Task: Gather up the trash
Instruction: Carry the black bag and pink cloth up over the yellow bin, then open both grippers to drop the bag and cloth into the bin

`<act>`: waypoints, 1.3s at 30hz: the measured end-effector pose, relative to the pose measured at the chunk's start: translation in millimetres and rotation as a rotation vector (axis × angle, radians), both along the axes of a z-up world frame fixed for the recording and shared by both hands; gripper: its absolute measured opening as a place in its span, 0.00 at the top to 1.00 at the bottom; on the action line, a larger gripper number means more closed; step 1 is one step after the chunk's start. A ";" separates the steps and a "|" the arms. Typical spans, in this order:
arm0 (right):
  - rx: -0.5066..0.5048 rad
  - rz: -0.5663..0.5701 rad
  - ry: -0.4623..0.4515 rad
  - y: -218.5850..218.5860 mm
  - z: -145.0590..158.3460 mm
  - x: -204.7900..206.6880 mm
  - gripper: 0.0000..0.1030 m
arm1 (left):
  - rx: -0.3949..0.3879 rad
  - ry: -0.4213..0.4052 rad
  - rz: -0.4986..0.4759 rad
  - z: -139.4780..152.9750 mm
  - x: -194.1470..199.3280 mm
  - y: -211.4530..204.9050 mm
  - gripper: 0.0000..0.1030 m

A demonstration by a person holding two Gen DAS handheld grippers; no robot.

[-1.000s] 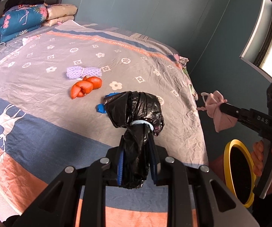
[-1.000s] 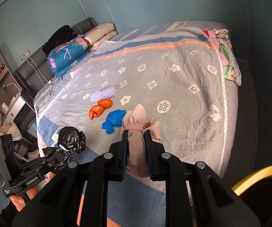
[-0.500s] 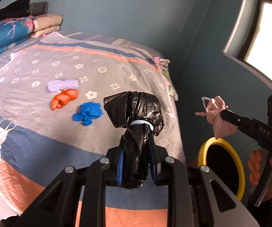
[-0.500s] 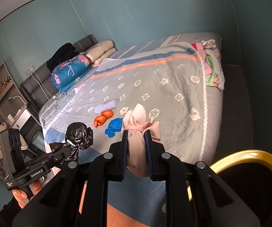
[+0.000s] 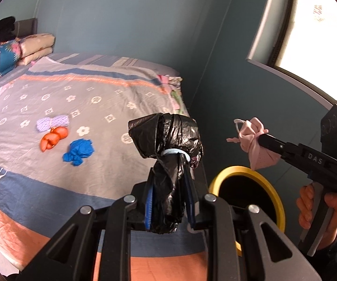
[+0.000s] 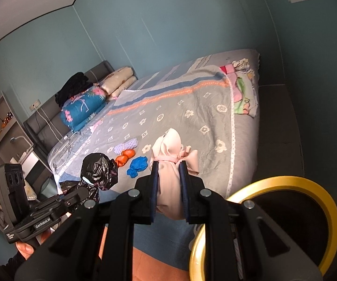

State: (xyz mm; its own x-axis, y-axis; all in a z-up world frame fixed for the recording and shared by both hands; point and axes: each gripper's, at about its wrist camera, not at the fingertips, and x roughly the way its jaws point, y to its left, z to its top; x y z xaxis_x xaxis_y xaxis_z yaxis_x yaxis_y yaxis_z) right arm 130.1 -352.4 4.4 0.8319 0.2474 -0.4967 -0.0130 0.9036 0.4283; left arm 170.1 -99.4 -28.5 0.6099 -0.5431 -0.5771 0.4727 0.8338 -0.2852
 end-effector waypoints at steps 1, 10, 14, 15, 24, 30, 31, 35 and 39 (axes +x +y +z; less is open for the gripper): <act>0.001 -0.009 -0.005 -4.7 1.5 -4.6 0.84 | -0.002 -0.002 -0.012 1.5 -3.1 -4.1 0.80; -0.032 -0.109 -0.034 -30.1 12.7 -43.2 0.83 | 0.001 -0.002 -0.094 3.2 -23.1 -39.2 0.80; -0.066 -0.157 -0.042 -36.9 16.9 -57.9 0.83 | 0.022 -0.001 -0.140 -2.1 -33.7 -58.5 0.80; -0.064 -0.162 -0.042 -39.2 17.1 -59.8 0.83 | 0.030 -0.002 -0.148 -3.8 -36.8 -62.4 0.80; -0.039 -0.215 -0.018 -66.9 -0.1 -69.7 0.83 | 0.091 0.006 -0.234 -17.3 -47.3 -100.4 0.80; -0.013 -0.236 0.010 -85.2 -18.8 -66.8 0.83 | 0.114 0.027 -0.271 -26.6 -47.6 -120.4 0.80; -0.011 -0.239 0.012 -85.3 -20.6 -66.9 0.83 | 0.120 0.030 -0.276 -28.4 -47.8 -124.5 0.80; 0.005 -0.253 0.025 -92.6 -31.1 -65.9 0.83 | 0.153 0.030 -0.304 -34.7 -51.3 -140.2 0.80; 0.017 -0.267 0.031 -97.5 -36.9 -66.7 0.83 | 0.152 0.041 -0.343 -40.0 -53.5 -152.2 0.80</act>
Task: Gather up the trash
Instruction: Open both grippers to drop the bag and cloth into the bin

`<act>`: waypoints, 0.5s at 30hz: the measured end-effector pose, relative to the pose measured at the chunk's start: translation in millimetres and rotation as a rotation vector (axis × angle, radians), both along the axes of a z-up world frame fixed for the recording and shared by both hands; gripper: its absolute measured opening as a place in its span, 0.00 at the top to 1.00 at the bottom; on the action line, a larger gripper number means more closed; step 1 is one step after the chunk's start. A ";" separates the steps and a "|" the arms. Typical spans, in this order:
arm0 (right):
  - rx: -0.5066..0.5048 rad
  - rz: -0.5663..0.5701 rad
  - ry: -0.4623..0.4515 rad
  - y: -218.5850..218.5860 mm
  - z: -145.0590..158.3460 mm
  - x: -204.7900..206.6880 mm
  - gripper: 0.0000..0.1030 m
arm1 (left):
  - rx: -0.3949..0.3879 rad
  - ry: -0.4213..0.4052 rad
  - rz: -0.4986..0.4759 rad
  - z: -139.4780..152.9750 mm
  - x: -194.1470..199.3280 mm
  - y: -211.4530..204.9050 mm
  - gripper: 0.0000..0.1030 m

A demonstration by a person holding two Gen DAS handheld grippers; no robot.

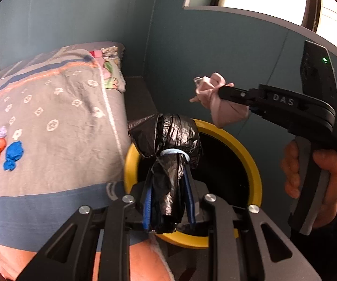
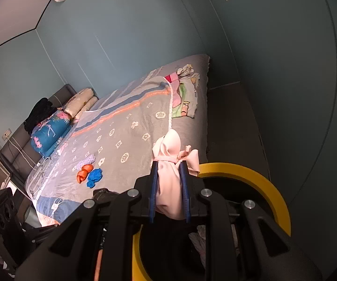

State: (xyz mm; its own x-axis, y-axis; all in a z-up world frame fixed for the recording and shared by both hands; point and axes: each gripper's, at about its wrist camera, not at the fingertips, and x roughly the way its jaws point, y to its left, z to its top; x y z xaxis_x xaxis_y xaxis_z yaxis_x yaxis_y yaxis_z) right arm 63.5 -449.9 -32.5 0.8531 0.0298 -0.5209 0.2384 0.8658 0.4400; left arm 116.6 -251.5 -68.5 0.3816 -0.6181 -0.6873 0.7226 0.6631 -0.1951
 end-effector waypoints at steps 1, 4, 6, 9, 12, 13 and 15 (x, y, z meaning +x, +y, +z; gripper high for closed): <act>0.006 -0.003 0.000 -1.9 -1.6 -0.4 0.82 | 0.002 0.002 -0.011 -1.8 -1.3 -2.4 0.80; 0.015 -0.013 -0.004 -6.6 -5.1 -3.4 0.80 | 0.010 0.009 -0.032 -7.2 -4.1 -7.0 0.78; 0.028 -0.022 -0.009 -11.0 -7.7 -4.4 0.79 | 0.012 0.015 -0.039 -9.6 -4.9 -9.5 0.75; 0.046 -0.029 -0.019 -16.5 -9.4 -7.5 0.78 | 0.007 0.015 -0.063 -9.1 -6.0 -10.9 0.65; 0.049 -0.049 -0.030 -20.1 -8.0 -9.1 0.67 | -0.006 -0.008 -0.062 -3.9 -9.4 -8.7 0.44; 0.055 -0.053 -0.036 -21.2 -7.2 -9.9 0.62 | -0.013 -0.014 -0.058 -2.3 -9.9 -6.7 0.40; 0.050 -0.062 -0.043 -21.2 -5.4 -11.1 0.60 | -0.017 -0.018 -0.053 -1.1 -9.9 -3.2 0.38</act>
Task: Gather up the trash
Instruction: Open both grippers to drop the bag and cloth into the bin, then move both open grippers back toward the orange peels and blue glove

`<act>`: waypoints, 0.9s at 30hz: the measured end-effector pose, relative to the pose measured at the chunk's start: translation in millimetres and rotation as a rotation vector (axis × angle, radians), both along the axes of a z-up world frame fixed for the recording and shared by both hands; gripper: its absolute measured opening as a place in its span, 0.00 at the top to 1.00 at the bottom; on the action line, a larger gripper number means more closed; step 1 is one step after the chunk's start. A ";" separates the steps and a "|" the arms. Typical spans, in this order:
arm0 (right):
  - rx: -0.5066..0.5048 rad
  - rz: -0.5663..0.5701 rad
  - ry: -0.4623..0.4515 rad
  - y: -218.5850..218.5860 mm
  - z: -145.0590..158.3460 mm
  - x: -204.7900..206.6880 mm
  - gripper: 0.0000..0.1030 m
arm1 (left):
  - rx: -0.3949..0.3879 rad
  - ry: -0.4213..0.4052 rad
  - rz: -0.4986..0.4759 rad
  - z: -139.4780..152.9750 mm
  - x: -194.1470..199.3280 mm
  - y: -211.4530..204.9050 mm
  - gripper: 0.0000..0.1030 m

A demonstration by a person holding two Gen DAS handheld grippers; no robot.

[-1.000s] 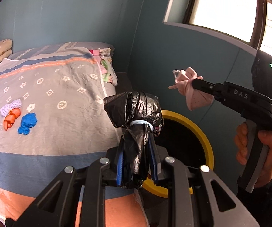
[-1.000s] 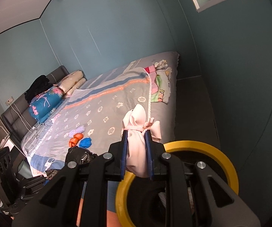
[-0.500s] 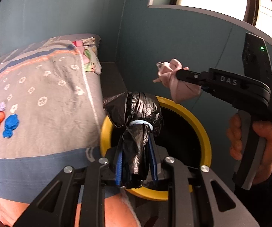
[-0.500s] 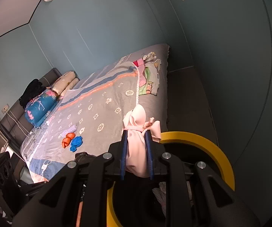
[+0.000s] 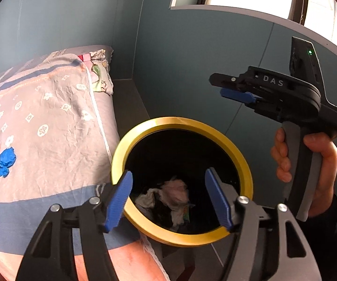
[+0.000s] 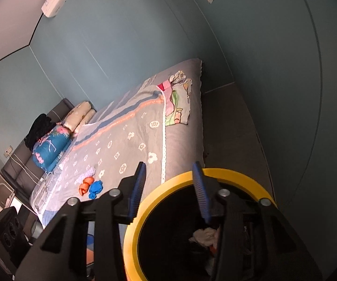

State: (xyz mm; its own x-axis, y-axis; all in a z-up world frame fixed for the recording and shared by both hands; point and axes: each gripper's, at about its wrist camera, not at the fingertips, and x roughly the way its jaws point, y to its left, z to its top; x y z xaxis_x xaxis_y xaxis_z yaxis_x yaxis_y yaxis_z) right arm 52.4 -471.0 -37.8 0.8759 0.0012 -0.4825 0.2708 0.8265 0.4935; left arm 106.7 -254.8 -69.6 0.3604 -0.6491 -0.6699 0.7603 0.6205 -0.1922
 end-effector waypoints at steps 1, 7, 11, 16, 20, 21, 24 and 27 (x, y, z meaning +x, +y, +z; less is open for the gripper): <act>-0.002 -0.003 -0.005 0.4 1.3 0.0 0.58 | -0.002 0.000 0.007 0.0 1.1 2.5 0.34; 0.001 0.000 -0.028 -2.0 5.2 2.2 0.44 | -0.004 0.003 0.066 -1.7 14.7 18.9 0.22; -0.002 0.024 -0.033 4.3 7.0 8.8 0.37 | -0.003 -0.010 0.088 -0.2 22.6 32.9 0.17; -0.002 0.071 -0.047 13.8 9.5 20.1 0.29 | -0.005 -0.034 0.137 2.2 31.4 52.1 0.13; -0.029 0.123 -0.058 32.0 16.2 34.9 0.25 | -0.018 -0.030 0.187 2.8 42.4 72.9 0.11; -0.033 0.134 -0.062 37.4 18.3 38.1 0.23 | -0.018 -0.031 0.195 2.5 45.0 77.0 0.10; -0.041 0.181 -0.075 52.7 22.8 50.5 0.21 | -0.023 -0.031 0.235 2.2 53.5 91.0 0.10; -0.047 0.210 -0.087 67.3 26.4 59.0 0.18 | -0.038 -0.027 0.277 2.0 61.5 107.3 0.10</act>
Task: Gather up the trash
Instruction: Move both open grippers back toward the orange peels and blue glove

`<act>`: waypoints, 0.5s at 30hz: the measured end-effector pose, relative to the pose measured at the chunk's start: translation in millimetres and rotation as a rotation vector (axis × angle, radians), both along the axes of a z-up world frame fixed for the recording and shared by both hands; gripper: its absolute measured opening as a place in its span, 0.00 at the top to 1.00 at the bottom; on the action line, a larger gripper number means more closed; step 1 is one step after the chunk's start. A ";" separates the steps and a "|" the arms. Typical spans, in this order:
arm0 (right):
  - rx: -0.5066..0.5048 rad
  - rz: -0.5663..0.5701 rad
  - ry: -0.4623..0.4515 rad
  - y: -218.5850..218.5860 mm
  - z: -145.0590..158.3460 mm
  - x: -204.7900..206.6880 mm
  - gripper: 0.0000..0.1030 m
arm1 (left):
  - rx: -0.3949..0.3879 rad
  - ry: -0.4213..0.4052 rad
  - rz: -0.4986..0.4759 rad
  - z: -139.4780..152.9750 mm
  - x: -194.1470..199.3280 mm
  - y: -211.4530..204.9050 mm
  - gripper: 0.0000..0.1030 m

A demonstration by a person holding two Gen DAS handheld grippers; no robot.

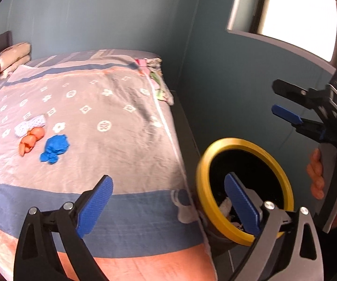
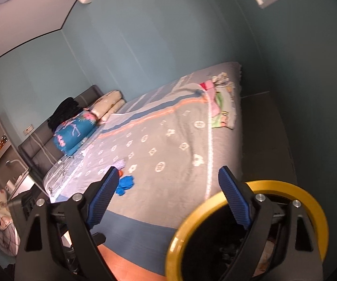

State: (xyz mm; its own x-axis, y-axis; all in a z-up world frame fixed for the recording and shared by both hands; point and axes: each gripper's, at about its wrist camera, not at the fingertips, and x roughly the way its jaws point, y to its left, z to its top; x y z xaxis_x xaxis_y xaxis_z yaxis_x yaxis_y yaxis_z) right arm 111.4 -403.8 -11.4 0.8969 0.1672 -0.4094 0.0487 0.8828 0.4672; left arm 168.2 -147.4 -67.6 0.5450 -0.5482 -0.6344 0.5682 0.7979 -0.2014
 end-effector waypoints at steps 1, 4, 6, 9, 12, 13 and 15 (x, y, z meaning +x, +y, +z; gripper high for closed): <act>-0.001 0.009 0.000 4.4 0.9 3.5 0.17 | -0.002 -0.001 0.010 -0.4 1.1 2.9 0.10; 0.008 0.044 0.004 17.3 2.4 15.0 0.16 | -0.012 0.004 0.046 -1.8 10.9 20.1 0.09; 0.007 0.065 0.009 26.5 2.6 26.1 0.16 | -0.021 0.007 0.066 -2.4 17.6 29.6 0.09; 0.001 0.087 0.013 40.5 3.8 39.1 0.16 | -0.026 0.008 0.101 -3.8 26.3 45.5 0.09; -0.019 0.110 0.015 58.0 4.9 54.2 0.15 | -0.032 0.013 0.140 -7.4 36.9 64.3 0.09; -0.023 0.115 0.016 61.9 5.7 57.8 0.15 | -0.032 0.013 0.150 -8.6 40.5 69.1 0.09; -0.047 0.146 0.017 76.5 4.5 72.8 0.15 | -0.031 0.012 0.180 -10.2 48.7 82.9 0.09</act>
